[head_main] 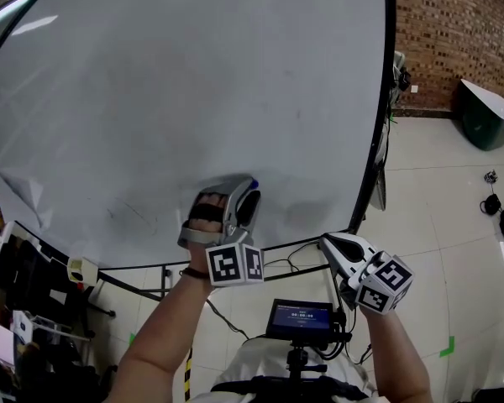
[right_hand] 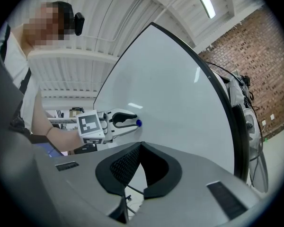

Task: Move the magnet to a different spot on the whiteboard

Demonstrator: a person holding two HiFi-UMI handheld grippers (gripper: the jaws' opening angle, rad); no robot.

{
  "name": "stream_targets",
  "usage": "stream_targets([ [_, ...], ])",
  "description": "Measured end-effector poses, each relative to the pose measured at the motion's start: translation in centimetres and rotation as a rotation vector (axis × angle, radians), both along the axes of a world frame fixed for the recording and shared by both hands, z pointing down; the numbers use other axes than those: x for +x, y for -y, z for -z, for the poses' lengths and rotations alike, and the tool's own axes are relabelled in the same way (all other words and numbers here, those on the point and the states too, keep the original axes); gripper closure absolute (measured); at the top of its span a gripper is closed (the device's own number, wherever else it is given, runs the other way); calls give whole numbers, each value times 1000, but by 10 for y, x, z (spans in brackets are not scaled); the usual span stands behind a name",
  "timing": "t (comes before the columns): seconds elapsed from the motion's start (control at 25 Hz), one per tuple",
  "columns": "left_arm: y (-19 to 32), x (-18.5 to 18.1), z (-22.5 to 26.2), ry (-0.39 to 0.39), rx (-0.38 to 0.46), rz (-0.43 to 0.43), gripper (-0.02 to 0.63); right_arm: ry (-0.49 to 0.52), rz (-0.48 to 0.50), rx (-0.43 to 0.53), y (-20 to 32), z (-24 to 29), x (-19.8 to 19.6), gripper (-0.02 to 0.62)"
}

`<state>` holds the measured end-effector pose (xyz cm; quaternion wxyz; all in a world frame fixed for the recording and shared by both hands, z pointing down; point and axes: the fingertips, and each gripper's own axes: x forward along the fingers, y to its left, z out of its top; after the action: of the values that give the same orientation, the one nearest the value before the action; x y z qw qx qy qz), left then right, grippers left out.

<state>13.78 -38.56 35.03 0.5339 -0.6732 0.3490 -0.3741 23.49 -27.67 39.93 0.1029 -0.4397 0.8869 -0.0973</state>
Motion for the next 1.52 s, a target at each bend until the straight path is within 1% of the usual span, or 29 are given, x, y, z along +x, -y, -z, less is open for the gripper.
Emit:
stream_targets([
  [0.08,3,0,-6,22,-6,13,401,4,-11,-2,0,0,4,563],
  [0.16,6,-1,-10,44,5,25,397,4,-20,-2,0,0,6,563],
  [0.36,10,-3,-12,91,111,37,397,7,-28,-4,4,-2,8,563],
  [0.44,11,-3,-11,88,143,40,400,9,-26,-7,5,-3,8,563],
  [0.52,11,-2,-9,78,163,47,417,12,-25,-10,5,-4,8,563],
  [0.64,11,-1,-10,55,180,54,419,13,-29,-12,4,-5,8,563],
  [0.72,10,-2,-9,35,177,55,422,12,-31,-14,4,-5,7,563],
  [0.84,10,-2,-6,10,161,50,445,12,-32,-15,3,-5,6,563],
  [1.08,9,0,-6,-32,109,45,446,12,-34,-16,-2,-5,8,563],
  [1.4,-4,-2,-8,-170,-53,16,446,-1,-21,3,-9,-2,4,563],
  [1.52,-13,-4,-8,-251,-137,9,445,-3,-19,-2,-14,-3,4,563],
])
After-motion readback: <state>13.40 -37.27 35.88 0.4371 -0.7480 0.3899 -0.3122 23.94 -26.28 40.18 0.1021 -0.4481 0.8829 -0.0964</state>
